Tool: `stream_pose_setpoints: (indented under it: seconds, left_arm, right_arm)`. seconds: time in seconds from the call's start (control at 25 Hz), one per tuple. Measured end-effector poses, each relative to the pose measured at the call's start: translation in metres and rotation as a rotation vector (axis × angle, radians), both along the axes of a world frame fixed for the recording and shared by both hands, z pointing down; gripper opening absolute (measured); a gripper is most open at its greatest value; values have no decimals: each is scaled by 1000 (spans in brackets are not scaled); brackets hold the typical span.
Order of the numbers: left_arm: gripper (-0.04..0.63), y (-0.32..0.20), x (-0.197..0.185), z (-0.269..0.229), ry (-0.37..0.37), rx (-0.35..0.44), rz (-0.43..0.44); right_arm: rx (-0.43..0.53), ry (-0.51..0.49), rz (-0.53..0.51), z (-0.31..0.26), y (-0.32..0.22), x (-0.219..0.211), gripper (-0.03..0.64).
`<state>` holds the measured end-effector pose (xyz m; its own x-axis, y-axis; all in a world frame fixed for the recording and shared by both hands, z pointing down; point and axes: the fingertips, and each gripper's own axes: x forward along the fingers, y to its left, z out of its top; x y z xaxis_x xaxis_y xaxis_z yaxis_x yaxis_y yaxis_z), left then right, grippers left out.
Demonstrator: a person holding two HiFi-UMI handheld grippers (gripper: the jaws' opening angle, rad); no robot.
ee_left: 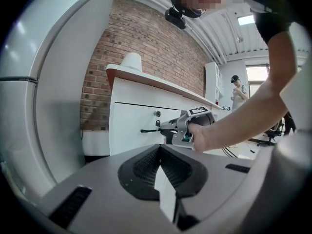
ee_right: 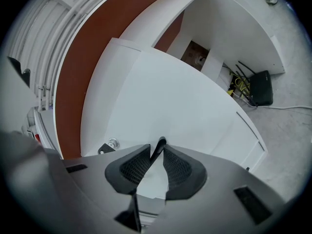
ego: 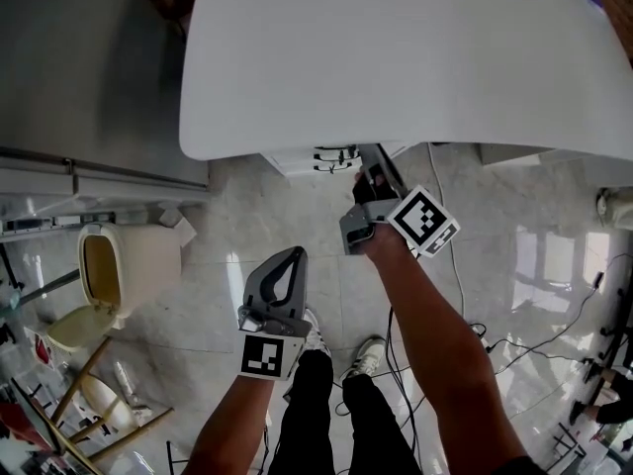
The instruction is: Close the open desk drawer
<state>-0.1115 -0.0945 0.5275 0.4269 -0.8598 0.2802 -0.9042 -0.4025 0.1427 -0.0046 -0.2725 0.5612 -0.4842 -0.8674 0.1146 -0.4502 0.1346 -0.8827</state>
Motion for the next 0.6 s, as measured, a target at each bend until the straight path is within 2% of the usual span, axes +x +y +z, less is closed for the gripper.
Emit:
stream_pose_setpoints:
  seconds: [0.6]
  left_arm:
    - [8, -1, -5, -5, -6, 8, -6]
  right_arm:
    - [-5, -11, 8, -1, -12, -1, 89]
